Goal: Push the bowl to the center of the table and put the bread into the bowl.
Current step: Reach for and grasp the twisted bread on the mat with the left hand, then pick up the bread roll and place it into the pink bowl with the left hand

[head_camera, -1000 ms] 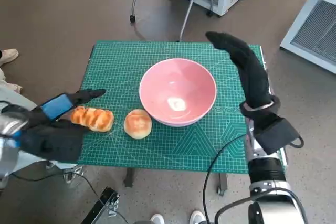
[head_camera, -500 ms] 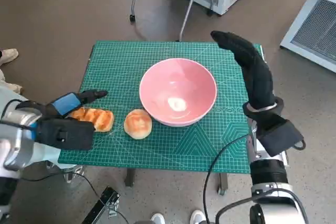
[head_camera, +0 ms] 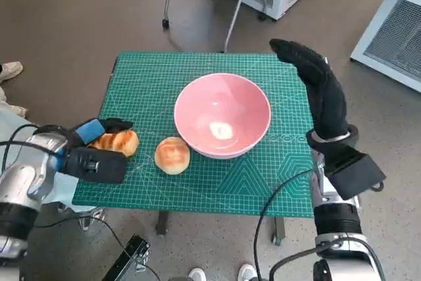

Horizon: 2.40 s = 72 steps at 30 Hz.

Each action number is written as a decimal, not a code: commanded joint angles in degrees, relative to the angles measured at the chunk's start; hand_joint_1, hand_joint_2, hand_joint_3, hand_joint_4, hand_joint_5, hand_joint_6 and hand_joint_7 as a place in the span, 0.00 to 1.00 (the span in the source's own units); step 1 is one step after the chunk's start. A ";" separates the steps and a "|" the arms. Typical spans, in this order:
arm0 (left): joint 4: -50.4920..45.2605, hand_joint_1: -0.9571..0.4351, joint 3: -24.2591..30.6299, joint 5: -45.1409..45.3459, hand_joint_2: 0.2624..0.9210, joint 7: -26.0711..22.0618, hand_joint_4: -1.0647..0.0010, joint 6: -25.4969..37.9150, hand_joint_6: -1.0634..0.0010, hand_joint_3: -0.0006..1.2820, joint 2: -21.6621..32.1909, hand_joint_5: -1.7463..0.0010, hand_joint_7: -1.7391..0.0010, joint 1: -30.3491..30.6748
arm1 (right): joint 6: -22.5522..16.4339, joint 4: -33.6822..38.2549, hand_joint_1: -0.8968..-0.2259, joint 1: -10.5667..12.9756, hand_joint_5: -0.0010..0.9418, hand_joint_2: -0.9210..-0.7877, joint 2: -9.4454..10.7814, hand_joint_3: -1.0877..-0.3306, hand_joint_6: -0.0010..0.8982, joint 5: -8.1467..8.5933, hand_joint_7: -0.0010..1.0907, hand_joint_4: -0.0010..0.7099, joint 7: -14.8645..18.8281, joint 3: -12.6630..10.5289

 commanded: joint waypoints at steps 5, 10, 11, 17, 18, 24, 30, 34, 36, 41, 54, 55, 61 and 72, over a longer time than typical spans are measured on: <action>6.66 0.75 -4.37 2.88 1.00 -0.71 0.50 -0.10 0.48 0.14 -1.88 0.31 0.54 -3.19 | 0.79 0.51 0.58 1.74 0.00 0.00 0.43 0.55 0.13 -0.17 0.81 0.65 -0.57 0.15; 9.28 0.70 -4.41 2.37 1.00 3.28 0.50 -2.66 0.43 0.13 -1.24 0.18 0.43 -5.07 | 0.63 0.78 0.57 1.88 0.00 0.00 0.42 0.54 0.13 -0.73 0.81 0.65 -1.14 0.26; 9.41 0.70 -4.08 2.00 1.00 3.87 0.50 -3.07 0.42 0.12 -1.02 0.17 0.43 -5.39 | 0.62 0.80 0.57 1.93 0.00 0.00 0.40 0.54 0.13 -0.79 0.81 0.65 -1.22 0.28; 5.58 0.69 0.54 -2.76 1.00 3.84 0.49 -4.32 0.40 0.11 1.04 0.16 0.42 -6.88 | 0.83 0.37 0.55 2.37 0.00 0.00 0.45 0.54 0.13 -0.21 0.81 0.65 -0.81 0.43; 4.24 0.69 1.76 -3.90 1.00 3.51 0.49 -4.45 0.40 0.11 1.51 0.17 0.41 -7.45 | 0.92 0.25 0.55 2.44 0.00 0.00 0.48 0.54 0.13 -0.02 0.81 0.65 -0.64 0.46; -4.25 0.69 7.04 -7.51 1.00 0.65 0.43 -1.43 0.38 0.08 2.31 0.23 0.40 -10.58 | 1.44 -0.06 0.53 2.58 0.00 0.00 0.34 0.56 0.13 0.35 0.82 0.65 -0.29 0.56; -13.00 0.69 10.90 -9.69 0.99 -0.84 0.38 0.95 0.40 0.07 1.41 0.32 0.33 -14.35 | 1.36 0.09 0.53 2.53 0.00 0.00 0.21 0.57 0.13 -0.18 0.82 0.65 -0.66 0.64; -17.31 0.69 11.80 -10.22 1.00 -0.36 0.37 2.45 0.42 0.06 -0.79 0.34 0.31 -17.07 | 1.33 0.15 0.54 2.48 0.00 0.00 0.26 0.57 0.13 0.45 0.82 0.65 -0.10 0.61; -19.15 0.69 11.66 -10.01 1.00 0.35 0.37 2.88 0.42 0.06 -2.16 0.34 0.30 -17.99 | 1.52 0.12 0.54 2.41 0.00 0.00 0.25 0.57 0.13 0.94 0.82 0.65 0.31 0.55; -20.01 0.69 10.29 -9.48 1.00 4.55 0.40 -0.13 0.40 0.07 -5.42 0.34 0.30 -19.56 | 2.14 -0.83 0.57 2.67 0.00 0.00 0.63 0.57 0.13 2.14 0.82 0.65 1.10 0.37; -3.27 0.69 1.03 -4.06 1.00 14.30 0.42 -12.40 0.37 0.06 -14.45 0.35 0.29 -27.08 | 4.70 -4.67 0.59 4.41 0.00 0.00 1.09 0.61 0.14 3.75 0.82 0.64 1.41 0.18; -1.99 0.69 0.57 -3.83 1.00 14.75 0.42 -13.07 0.36 0.06 -14.99 0.35 0.29 -27.49 | 4.81 -4.89 0.59 4.53 0.00 0.00 1.12 0.61 0.14 3.70 0.82 0.64 1.33 0.18; 7.84 0.69 -3.45 -1.38 1.00 18.16 0.43 -14.53 0.38 0.07 -20.23 0.34 0.29 -30.01 | 5.38 -6.20 0.60 5.41 0.00 0.00 1.05 0.61 0.14 3.53 0.82 0.64 0.94 -0.09; 17.06 0.69 -8.53 1.92 1.00 22.08 0.59 -15.66 0.60 0.21 -23.52 0.20 0.20 -30.16 | 6.34 -8.38 0.61 6.81 0.00 0.00 1.05 0.61 0.14 3.46 0.82 0.64 0.65 -0.36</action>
